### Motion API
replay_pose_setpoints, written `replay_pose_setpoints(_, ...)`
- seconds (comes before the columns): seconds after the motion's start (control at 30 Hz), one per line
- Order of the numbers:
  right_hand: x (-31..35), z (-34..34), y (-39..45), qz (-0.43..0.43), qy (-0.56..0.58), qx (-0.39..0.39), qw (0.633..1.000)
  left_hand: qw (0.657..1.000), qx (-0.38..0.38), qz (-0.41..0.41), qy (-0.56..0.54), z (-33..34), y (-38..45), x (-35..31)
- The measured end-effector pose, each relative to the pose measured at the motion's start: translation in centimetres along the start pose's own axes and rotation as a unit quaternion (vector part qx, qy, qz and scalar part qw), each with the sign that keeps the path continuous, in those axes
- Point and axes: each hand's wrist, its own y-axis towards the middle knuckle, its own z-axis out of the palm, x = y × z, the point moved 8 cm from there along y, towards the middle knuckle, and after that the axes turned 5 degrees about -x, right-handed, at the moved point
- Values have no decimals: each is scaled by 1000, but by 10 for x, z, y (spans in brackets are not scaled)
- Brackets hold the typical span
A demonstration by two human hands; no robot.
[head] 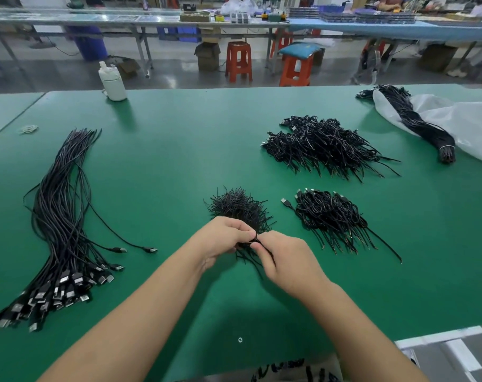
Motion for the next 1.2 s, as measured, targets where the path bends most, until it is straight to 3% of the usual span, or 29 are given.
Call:
replay_pose_setpoints(0.13,7,0,0,-47,-23,8,999,999,13,13,28,-2,-1,5)
replay_pose_setpoints(0.3,9,2,2,-65,-52,1,997,982,-51,71,168,-11,2,-9)
replay_pose_setpoints(0.6,6,13,-1,-93,-101,27,990,954,10,116,277,-6,-3,-19)
replay_pose_setpoints(0.87,-2,33,-2,-81,-138,103,982,932,8,114,343,4,0,-6)
replay_pose_setpoints(0.93,1,30,-1,-113,-158,81,978,926,1,116,359,5,0,-6)
replay_pose_setpoints(1.07,3,6,3,-119,-188,-63,973,939,-43,111,323,-3,0,-9)
replay_pose_setpoints(1.13,9,-6,3,-134,-167,-138,967,965,-73,86,236,-12,-1,-10)
replay_pose_setpoints(1.2,16,-14,2,-174,-141,-172,959,996,-64,34,57,-18,-2,-8)
